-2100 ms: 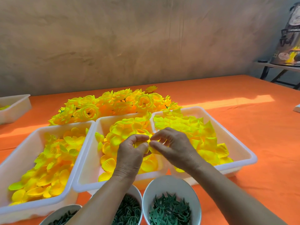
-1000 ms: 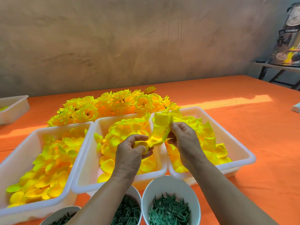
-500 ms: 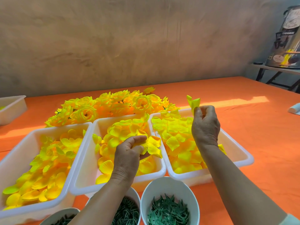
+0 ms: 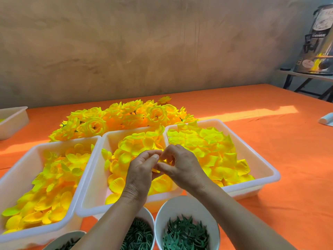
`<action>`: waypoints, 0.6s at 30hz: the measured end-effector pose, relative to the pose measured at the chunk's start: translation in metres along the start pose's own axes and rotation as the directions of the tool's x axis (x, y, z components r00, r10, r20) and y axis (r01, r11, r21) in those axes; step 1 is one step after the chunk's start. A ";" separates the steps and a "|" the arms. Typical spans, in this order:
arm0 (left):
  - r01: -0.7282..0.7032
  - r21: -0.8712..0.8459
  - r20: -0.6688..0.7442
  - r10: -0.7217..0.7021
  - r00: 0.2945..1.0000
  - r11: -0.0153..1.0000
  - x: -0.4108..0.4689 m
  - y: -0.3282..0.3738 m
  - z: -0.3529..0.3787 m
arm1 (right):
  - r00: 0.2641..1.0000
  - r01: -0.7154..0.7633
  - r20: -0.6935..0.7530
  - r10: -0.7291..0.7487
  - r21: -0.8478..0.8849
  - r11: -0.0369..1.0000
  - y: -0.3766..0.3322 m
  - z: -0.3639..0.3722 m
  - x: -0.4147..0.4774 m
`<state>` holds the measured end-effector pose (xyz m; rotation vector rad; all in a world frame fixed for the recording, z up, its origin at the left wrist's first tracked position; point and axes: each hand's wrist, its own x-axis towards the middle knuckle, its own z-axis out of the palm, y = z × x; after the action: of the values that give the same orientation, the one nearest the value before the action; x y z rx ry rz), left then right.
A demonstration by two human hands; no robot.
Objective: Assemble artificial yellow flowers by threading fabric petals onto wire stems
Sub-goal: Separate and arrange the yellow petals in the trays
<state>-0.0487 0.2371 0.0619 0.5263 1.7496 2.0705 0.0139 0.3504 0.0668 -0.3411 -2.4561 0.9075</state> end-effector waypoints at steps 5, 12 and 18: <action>-0.007 -0.014 -0.009 0.006 1.000 1.000 0.000 -0.001 -0.001 | 0.998 -0.052 -0.014 0.054 0.119 0.991 0.003 -0.003 0.002; -0.025 0.044 -0.004 0.025 1.000 0.999 -0.002 0.000 0.002 | 0.999 0.008 -0.034 -0.005 0.093 0.996 0.005 -0.003 0.000; -0.042 0.043 -0.008 0.042 0.999 0.998 -0.001 -0.001 0.002 | 0.998 0.029 -0.052 -0.027 0.050 0.998 0.005 -0.002 0.000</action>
<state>-0.0469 0.2384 0.0606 0.5718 1.8070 2.0707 0.0156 0.3554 0.0650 -0.3078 -2.3808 0.9364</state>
